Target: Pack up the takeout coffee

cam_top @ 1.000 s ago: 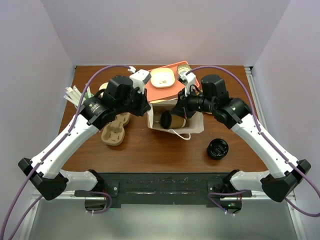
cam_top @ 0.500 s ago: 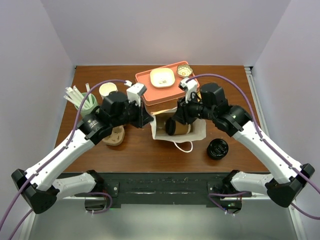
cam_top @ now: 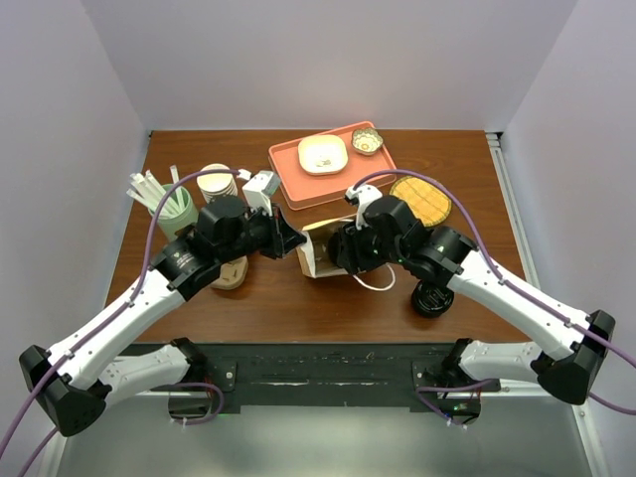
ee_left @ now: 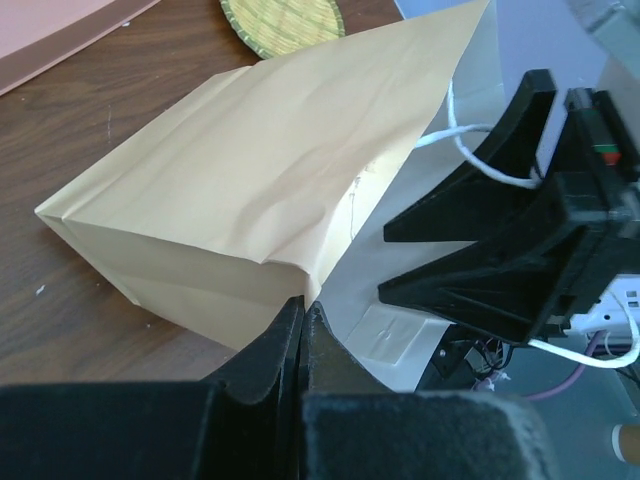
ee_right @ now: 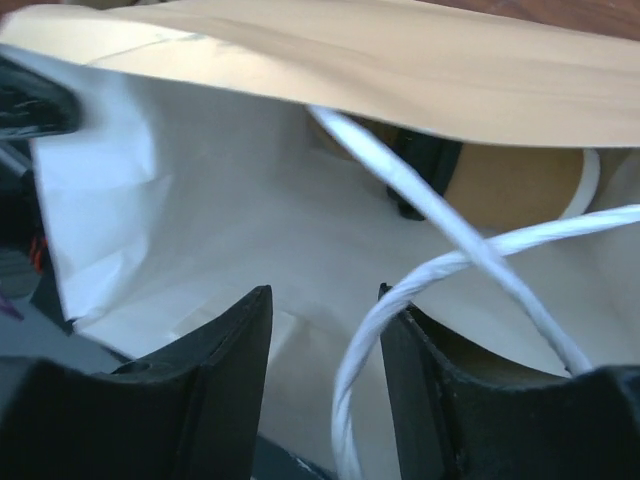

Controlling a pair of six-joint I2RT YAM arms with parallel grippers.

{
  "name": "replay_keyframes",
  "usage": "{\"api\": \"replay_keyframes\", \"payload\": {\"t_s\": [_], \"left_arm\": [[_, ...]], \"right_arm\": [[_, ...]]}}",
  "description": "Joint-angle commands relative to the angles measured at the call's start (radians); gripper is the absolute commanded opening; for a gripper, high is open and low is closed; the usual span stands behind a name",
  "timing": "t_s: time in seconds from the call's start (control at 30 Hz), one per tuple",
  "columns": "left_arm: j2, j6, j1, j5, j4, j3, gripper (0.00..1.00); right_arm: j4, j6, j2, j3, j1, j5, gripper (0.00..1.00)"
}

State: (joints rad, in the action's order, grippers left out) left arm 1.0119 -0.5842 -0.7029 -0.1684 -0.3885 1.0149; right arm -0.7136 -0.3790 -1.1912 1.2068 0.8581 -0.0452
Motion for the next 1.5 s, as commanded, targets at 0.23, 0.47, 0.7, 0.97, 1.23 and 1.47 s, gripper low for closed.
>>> {"api": "replay_keyframes", "payload": {"t_s": [0.23,0.47,0.7,0.97,1.23,1.47], "left_arm": [[-0.064,-0.028,-0.004,-0.118,0.2,-0.11,0.0],[-0.081,-0.028,-0.006,-0.146,0.226,-0.139,0.0],[-0.029,-0.008,-0.006,-0.111,0.113,-0.063,0.0],[0.056,-0.026,-0.007,-0.01,-0.078,0.131,0.0],[0.085,-0.066,-0.006,-0.048,-0.084,0.183,0.0],[-0.059,-0.062,-0.006,-0.144,0.155,-0.076,0.0]], "right_arm": [[0.158,-0.038,-0.07,-0.093,0.016,-0.205,0.74],[0.226,-0.057,-0.113,-0.119,0.018,-0.263,0.75],[0.316,-0.048,-0.097,-0.151,0.022,-0.294,0.74],[0.454,0.093,0.021,-0.262,0.03,-0.229,0.74],[0.428,0.223,0.019,-0.293,0.029,-0.21,0.71],[0.42,0.092,-0.051,-0.271,0.03,-0.237,0.75]]}}
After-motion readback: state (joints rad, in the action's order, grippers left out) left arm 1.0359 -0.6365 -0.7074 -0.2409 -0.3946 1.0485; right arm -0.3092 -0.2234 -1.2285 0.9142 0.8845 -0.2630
